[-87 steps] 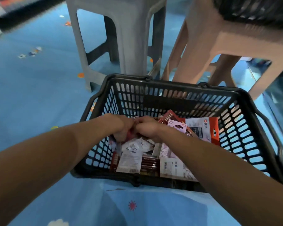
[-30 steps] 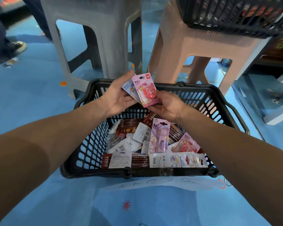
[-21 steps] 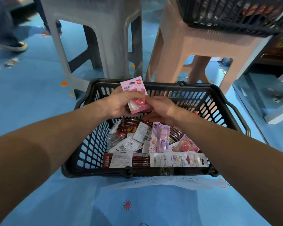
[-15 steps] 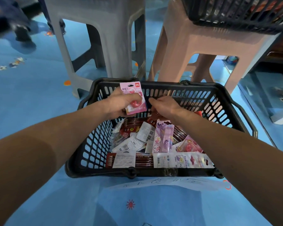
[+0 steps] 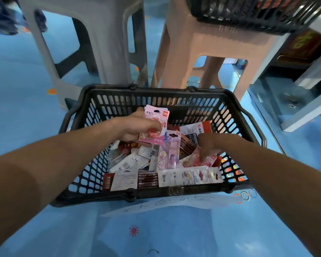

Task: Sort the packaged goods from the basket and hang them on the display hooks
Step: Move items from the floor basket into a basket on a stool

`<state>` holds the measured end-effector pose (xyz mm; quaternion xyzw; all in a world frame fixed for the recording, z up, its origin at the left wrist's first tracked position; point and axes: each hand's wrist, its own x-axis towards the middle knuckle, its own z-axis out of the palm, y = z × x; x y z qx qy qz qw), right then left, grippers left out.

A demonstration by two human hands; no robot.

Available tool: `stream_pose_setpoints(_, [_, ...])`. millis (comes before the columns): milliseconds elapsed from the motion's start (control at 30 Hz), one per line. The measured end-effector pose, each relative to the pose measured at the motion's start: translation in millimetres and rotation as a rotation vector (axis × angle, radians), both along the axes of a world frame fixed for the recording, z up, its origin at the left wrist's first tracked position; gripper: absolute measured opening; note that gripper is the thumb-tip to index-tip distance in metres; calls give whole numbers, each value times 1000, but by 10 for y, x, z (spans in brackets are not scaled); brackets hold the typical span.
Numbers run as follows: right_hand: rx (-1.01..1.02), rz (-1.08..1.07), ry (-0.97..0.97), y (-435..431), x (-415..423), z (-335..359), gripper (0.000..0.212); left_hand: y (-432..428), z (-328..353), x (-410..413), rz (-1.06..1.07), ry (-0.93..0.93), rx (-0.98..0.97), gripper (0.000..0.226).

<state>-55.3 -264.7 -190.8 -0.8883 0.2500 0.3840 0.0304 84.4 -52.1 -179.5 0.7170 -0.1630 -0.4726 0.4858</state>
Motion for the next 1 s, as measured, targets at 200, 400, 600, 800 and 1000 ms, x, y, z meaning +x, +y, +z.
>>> stream_pose_setpoints(200, [87, -51, -139, -66, -146, 1, 64, -8, -6, -15, -50, -4, 45, 57])
stream_pose_setpoints(400, [481, -283, -526, -61, 9, 289, 8, 108, -3, 77, 12, -129, 32, 48])
stream_pose_setpoints(600, [934, -519, -599, -16, 119, 482, 14, 181, 20, 102, 43, -106, -33, 46])
stream_pose_setpoints(800, [957, -450, -633, 311, 305, 547, 8, 125, 72, 15, -89, 101, -60, 29])
stream_pose_setpoints(1000, [821, -387, -800, 414, 407, 558, 11, 63, 94, -5, 36, 347, -153, 43])
